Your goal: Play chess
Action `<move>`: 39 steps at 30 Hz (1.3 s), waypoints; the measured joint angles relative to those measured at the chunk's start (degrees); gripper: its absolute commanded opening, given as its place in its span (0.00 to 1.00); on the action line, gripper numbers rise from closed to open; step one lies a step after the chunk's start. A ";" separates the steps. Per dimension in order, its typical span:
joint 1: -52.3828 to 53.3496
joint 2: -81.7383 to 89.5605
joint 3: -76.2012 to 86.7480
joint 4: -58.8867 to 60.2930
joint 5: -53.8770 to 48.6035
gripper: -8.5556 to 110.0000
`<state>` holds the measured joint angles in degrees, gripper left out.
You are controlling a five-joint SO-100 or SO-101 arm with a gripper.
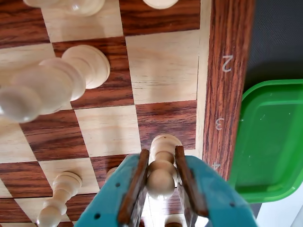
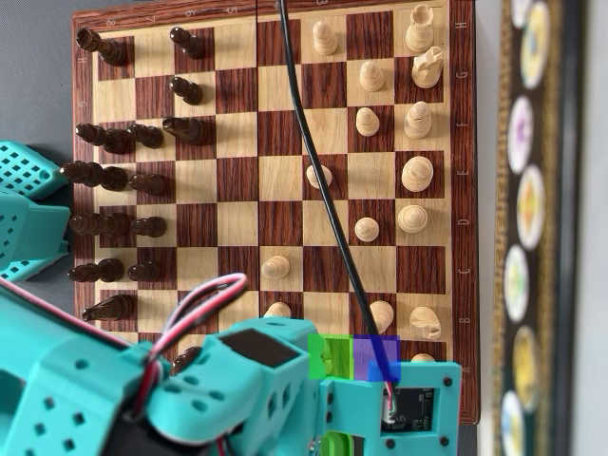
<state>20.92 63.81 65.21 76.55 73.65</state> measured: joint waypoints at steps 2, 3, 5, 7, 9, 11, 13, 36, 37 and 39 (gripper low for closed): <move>0.00 0.00 0.09 0.00 0.00 0.12; 0.00 0.00 0.26 0.00 0.00 0.12; 0.00 -0.26 0.26 0.00 0.00 0.12; 0.00 -1.32 0.26 0.00 0.00 0.12; 0.00 -1.93 0.35 0.00 0.00 0.12; 0.00 -2.37 0.26 0.00 0.00 0.12; 0.00 -2.55 -0.18 0.00 0.00 0.12; 0.00 -2.64 -0.44 0.00 0.00 0.18; 0.00 -2.64 -0.44 0.00 0.00 0.18; 0.00 -2.64 -0.44 0.00 0.00 0.18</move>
<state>20.92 61.17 64.78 76.55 73.65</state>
